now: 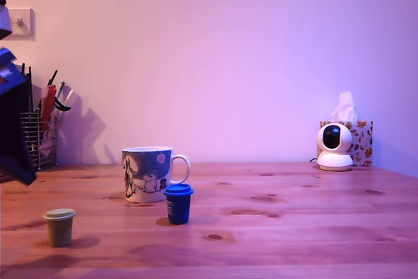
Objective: Pick up the coffee capsules on the table and drop them inside the coffee cup
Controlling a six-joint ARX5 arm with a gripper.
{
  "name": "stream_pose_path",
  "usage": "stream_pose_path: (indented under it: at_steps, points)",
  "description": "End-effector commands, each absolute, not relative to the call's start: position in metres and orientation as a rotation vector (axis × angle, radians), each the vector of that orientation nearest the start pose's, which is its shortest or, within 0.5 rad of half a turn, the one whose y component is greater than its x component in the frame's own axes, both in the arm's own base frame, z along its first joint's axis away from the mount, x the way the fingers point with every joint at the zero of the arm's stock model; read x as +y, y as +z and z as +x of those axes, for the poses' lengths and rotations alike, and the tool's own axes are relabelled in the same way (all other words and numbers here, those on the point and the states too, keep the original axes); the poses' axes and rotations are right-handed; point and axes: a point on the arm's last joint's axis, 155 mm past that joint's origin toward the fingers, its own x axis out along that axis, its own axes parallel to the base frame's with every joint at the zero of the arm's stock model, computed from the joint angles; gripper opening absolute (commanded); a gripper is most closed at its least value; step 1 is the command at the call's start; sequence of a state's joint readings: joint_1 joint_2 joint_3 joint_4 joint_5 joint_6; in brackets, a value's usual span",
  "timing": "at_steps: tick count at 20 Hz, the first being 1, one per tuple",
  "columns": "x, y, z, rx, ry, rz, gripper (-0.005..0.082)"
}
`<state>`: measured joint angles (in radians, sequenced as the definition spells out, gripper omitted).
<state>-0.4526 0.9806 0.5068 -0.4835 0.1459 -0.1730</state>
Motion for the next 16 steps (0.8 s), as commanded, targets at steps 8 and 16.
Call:
stream_pose_path:
  at_steps: [8, 16]
  points:
    - [-0.146, 0.06, 0.24, 0.896, -0.49, -0.007, 0.0601]
    - [-0.146, 0.046, 0.245, 0.828, -0.49, -0.015, 0.0601]
